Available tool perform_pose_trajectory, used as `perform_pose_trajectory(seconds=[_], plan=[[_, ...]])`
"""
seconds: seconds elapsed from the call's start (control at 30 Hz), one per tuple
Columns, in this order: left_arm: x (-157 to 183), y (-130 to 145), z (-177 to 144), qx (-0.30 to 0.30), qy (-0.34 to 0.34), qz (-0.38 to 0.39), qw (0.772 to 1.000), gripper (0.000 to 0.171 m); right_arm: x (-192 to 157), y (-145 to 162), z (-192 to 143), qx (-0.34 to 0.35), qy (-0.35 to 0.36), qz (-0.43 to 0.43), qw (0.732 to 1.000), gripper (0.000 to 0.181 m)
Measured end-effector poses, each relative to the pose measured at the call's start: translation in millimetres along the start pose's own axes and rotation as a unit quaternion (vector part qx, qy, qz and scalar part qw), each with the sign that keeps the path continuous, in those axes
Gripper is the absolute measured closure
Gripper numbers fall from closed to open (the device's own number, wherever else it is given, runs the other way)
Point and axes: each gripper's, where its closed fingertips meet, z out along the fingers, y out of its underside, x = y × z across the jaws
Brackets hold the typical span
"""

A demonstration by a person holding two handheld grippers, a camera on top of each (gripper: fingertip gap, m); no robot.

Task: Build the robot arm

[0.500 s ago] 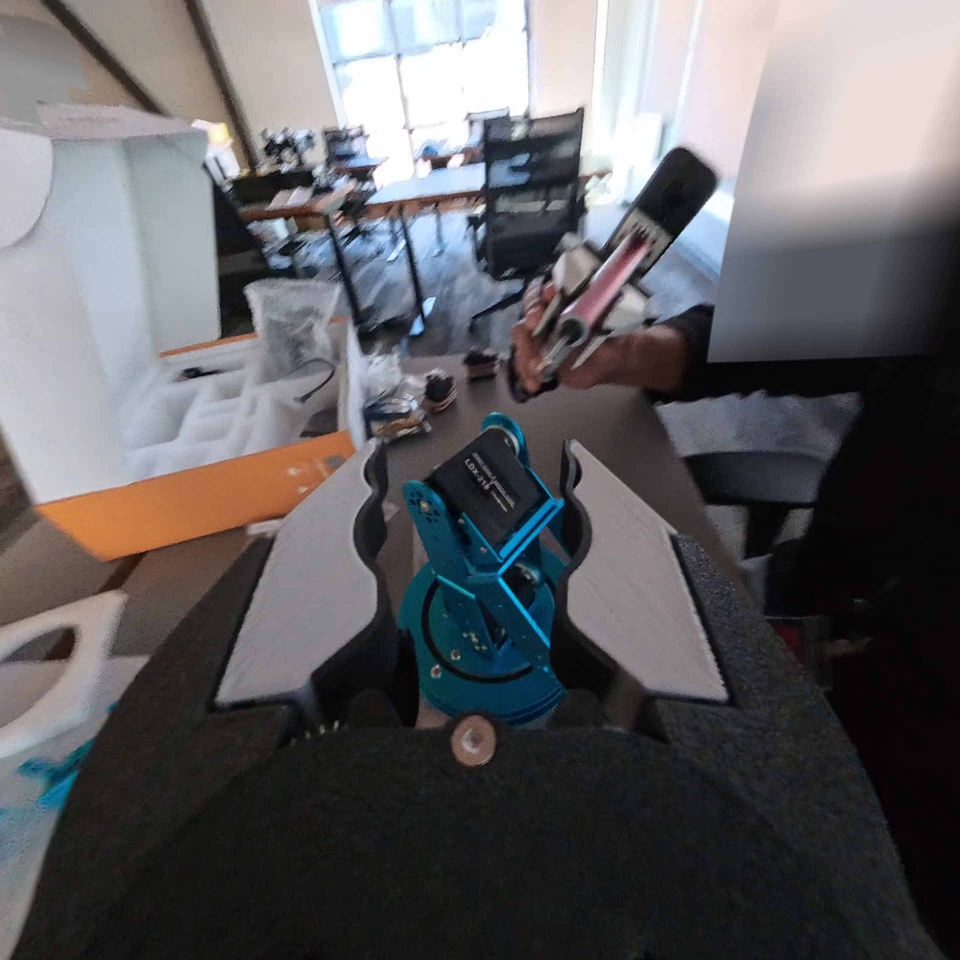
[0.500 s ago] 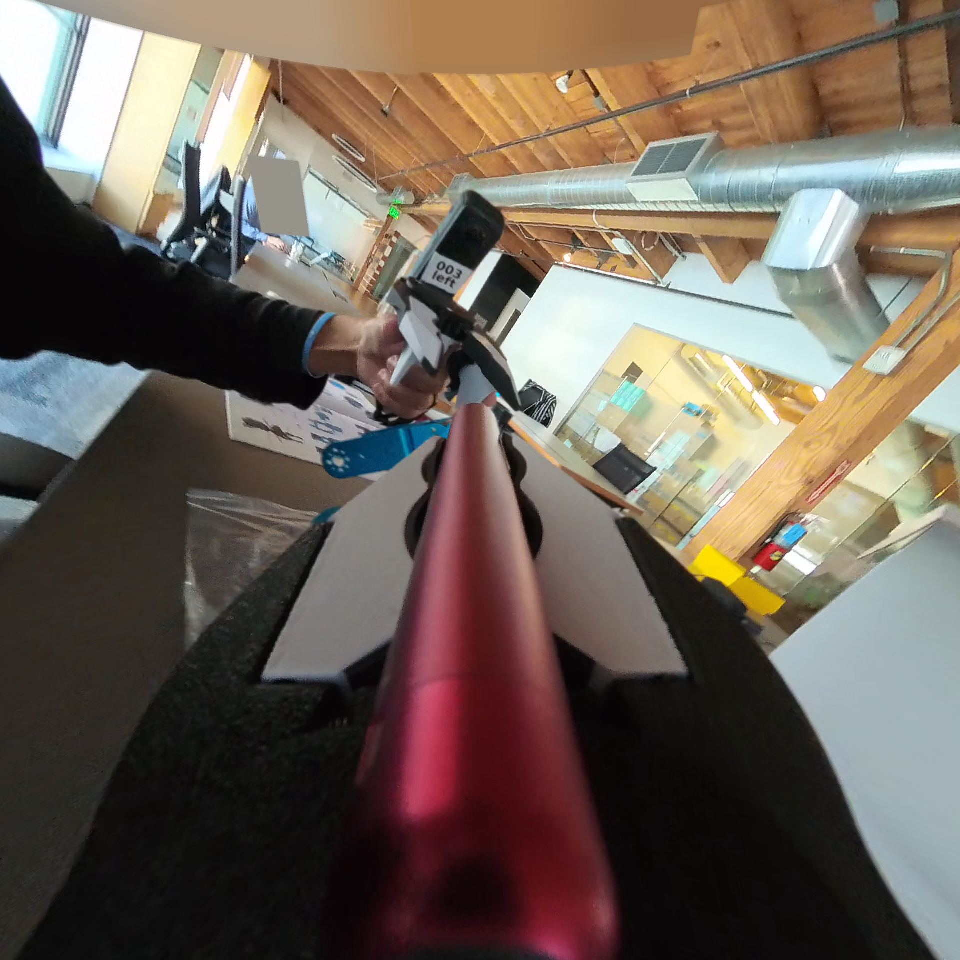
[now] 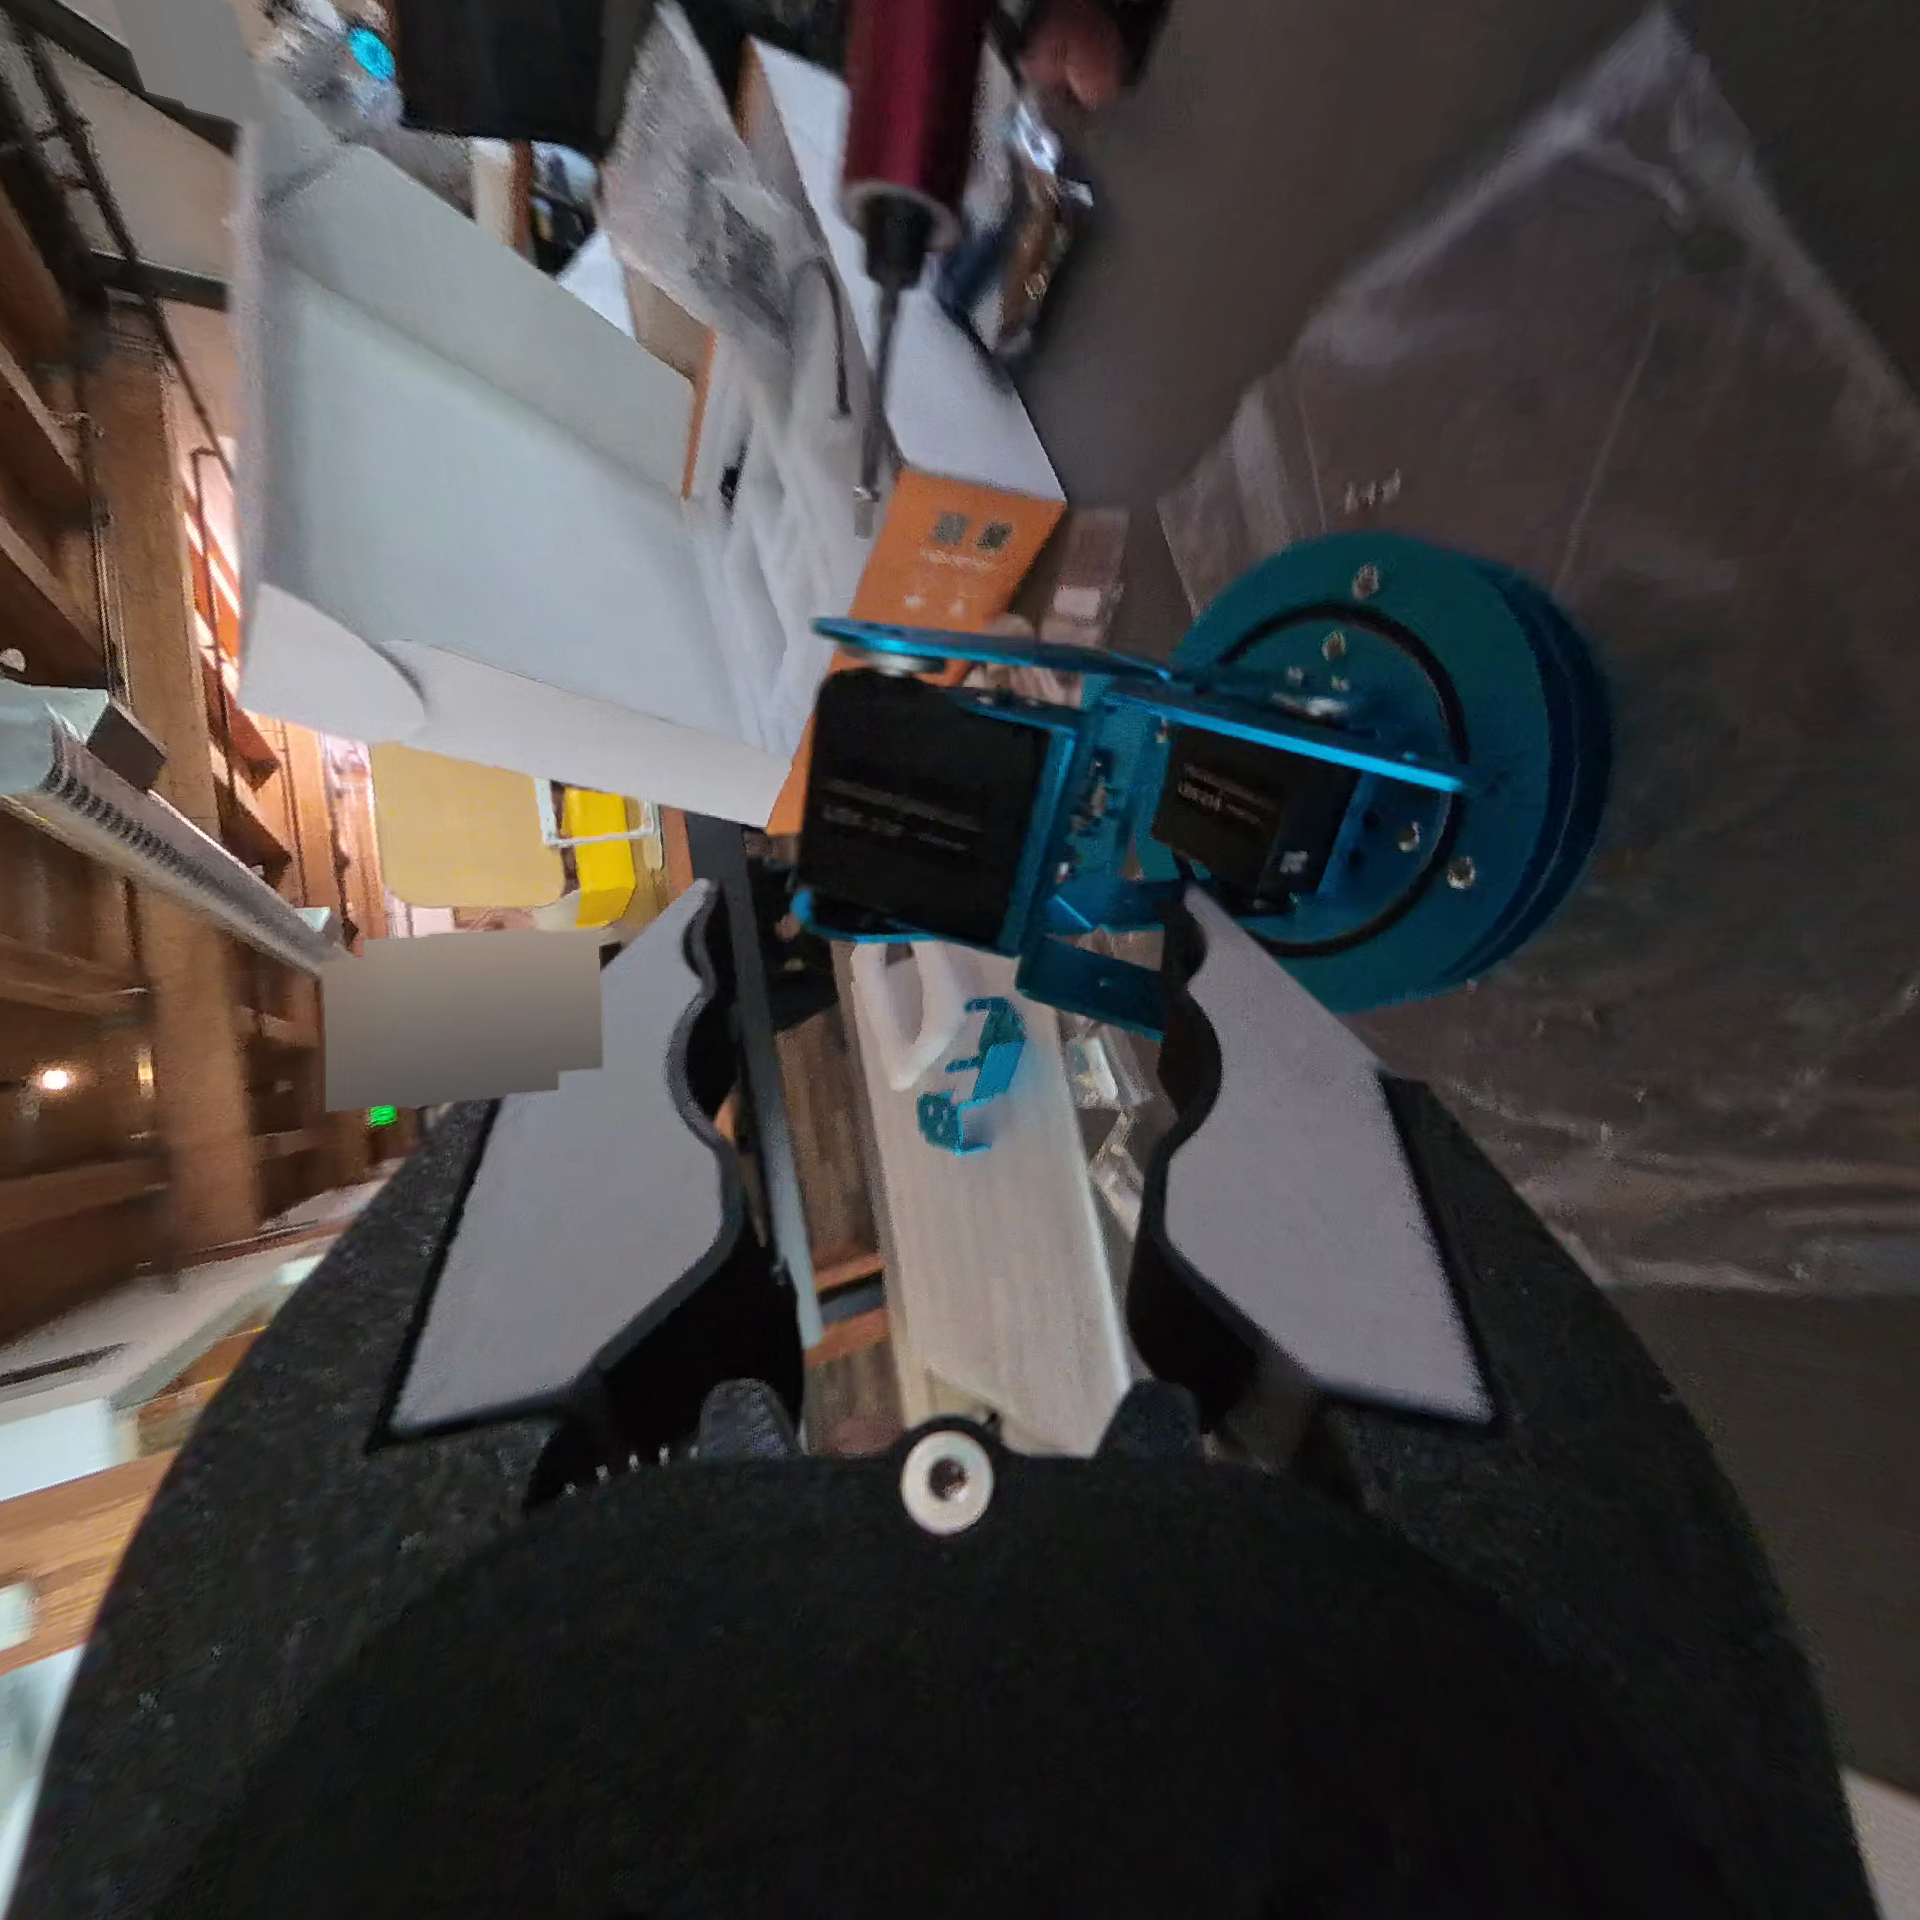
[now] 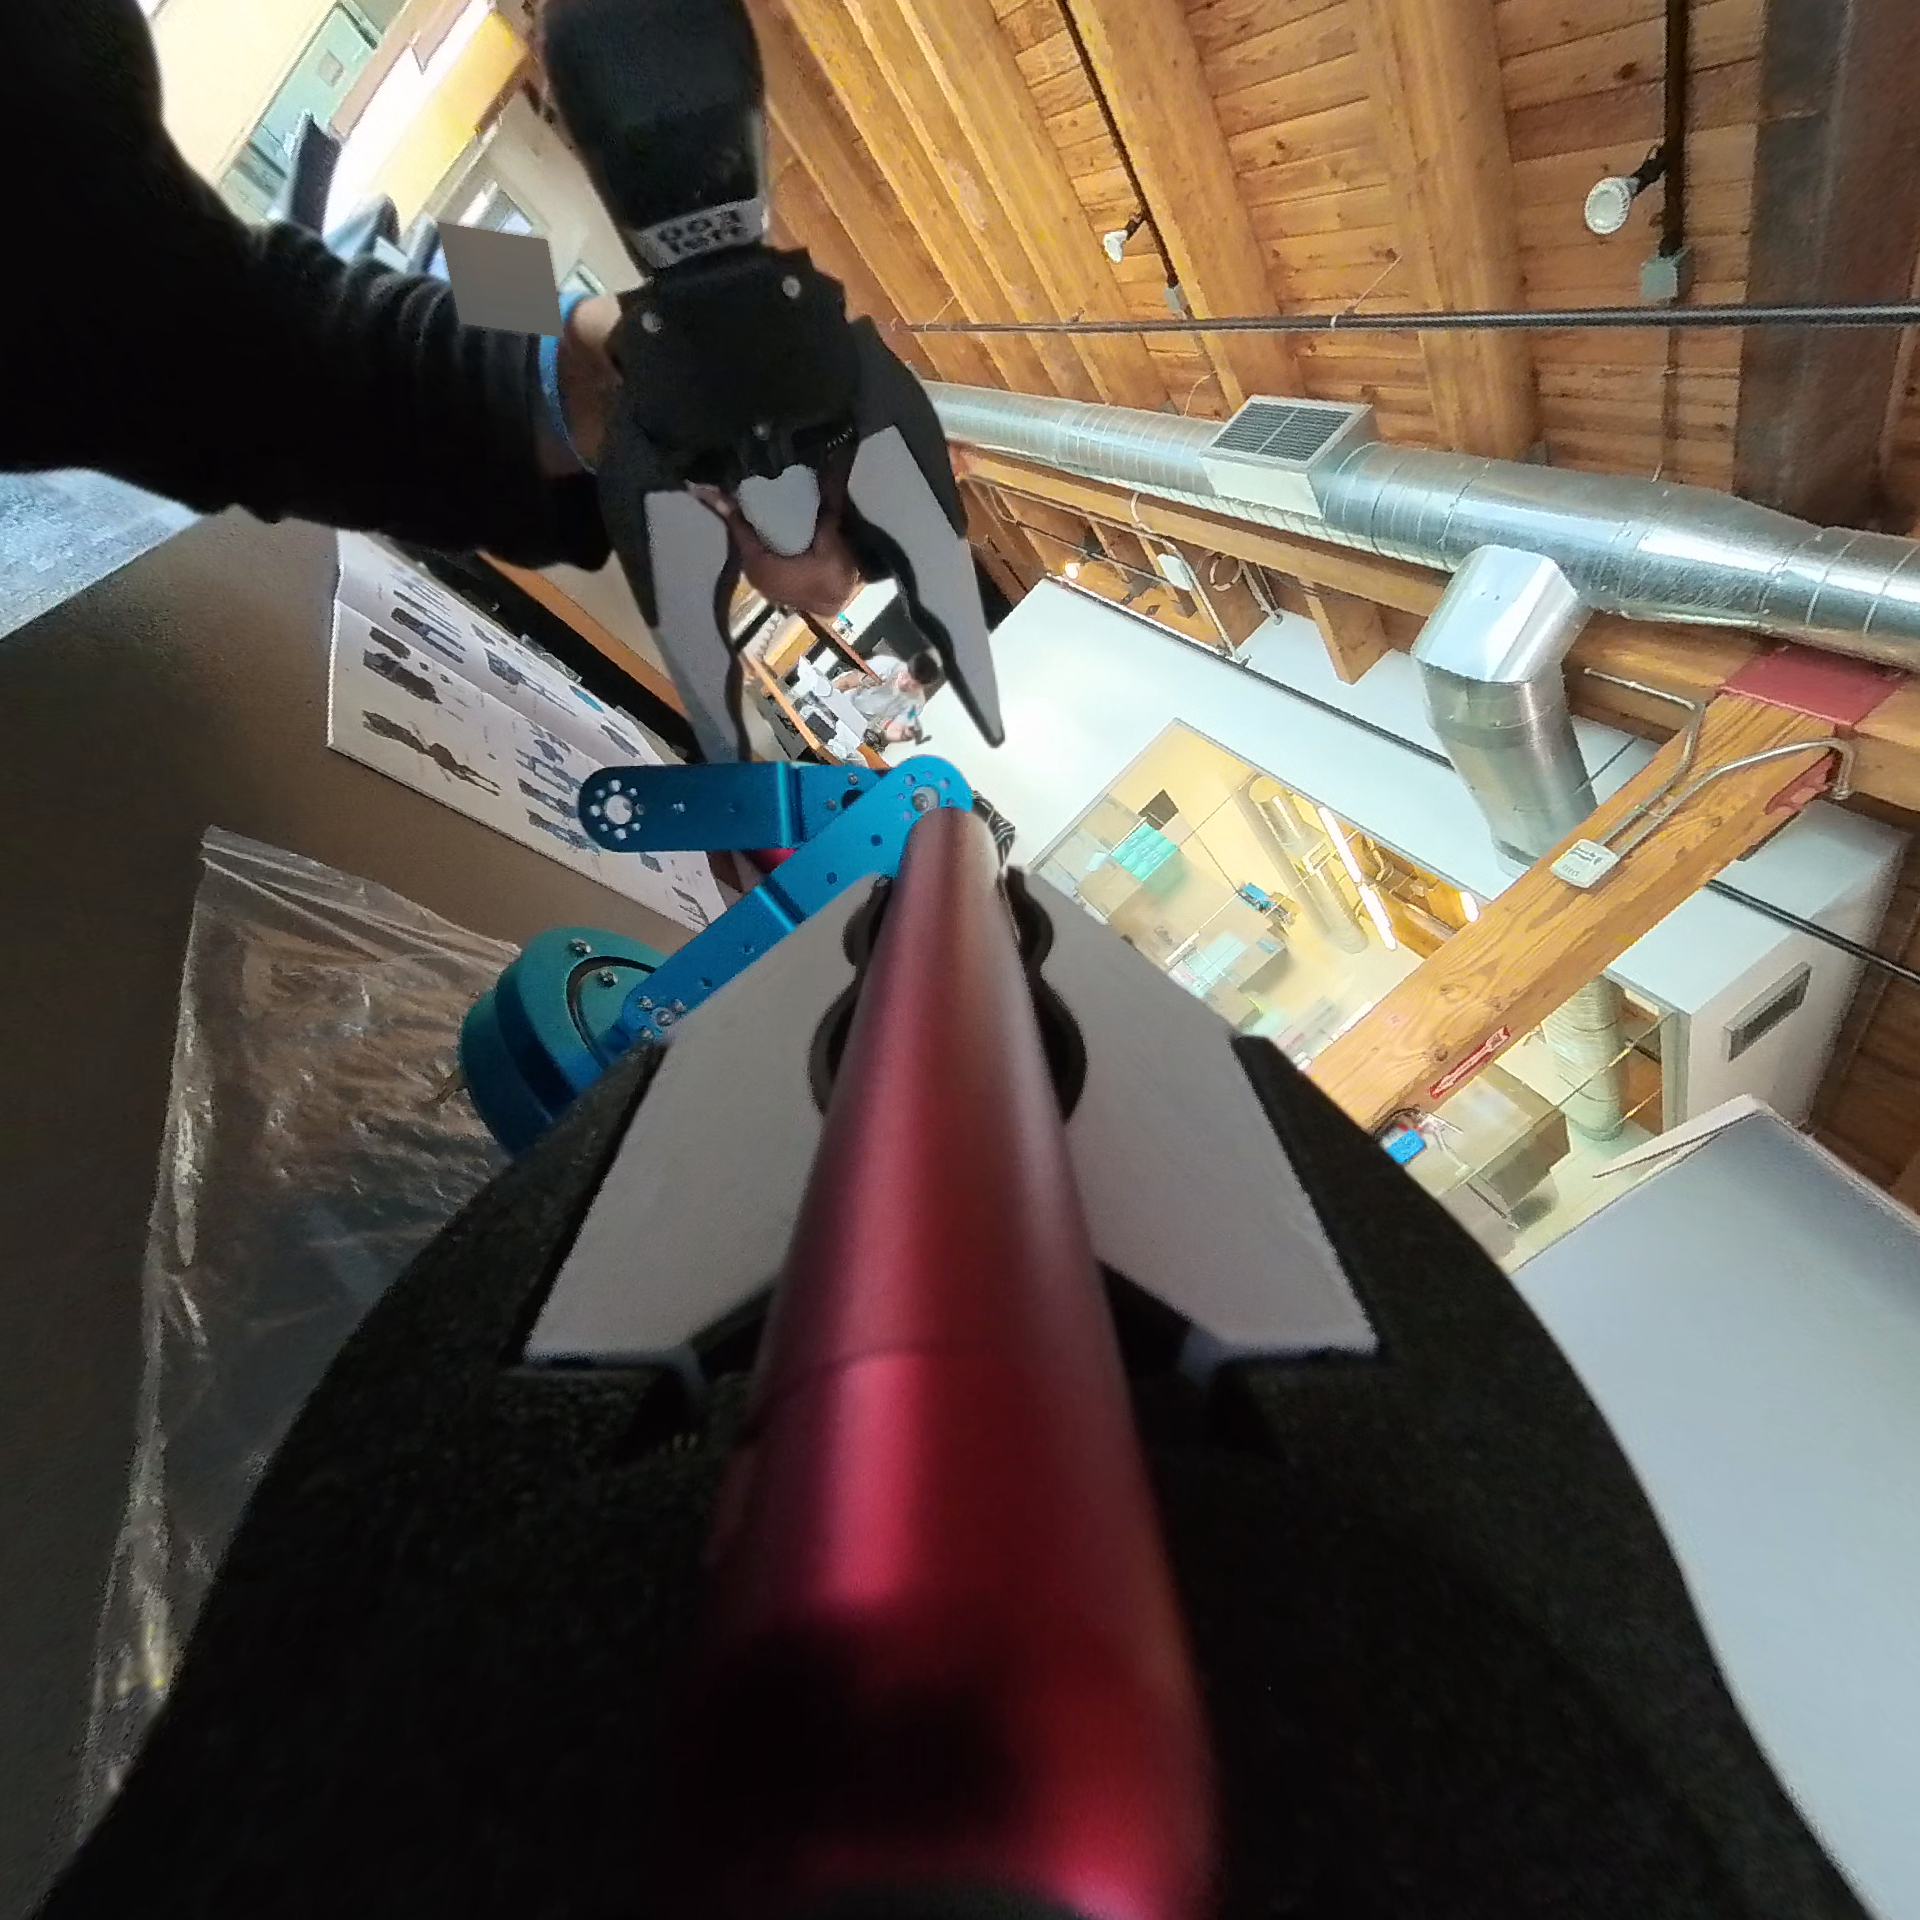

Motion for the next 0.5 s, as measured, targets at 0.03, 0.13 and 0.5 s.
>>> perform_pose_trajectory(seconds=[0.03,0.13,0.5], plan=[[2,1,2,-0.015,0.002,0.016,1.000,0.088,-1,1,0,-0.001,0.001,-0.001,1.000,0.160],[5,1,9,-0.034,0.015,0.051,0.998,0.087,-6,0,1,-0.002,-0.003,0.001,1.000,0.160],[3,-14,20,-0.033,0.044,0.120,0.991,0.112,-8,-6,2,0.009,-0.002,0.014,1.000,0.160]])
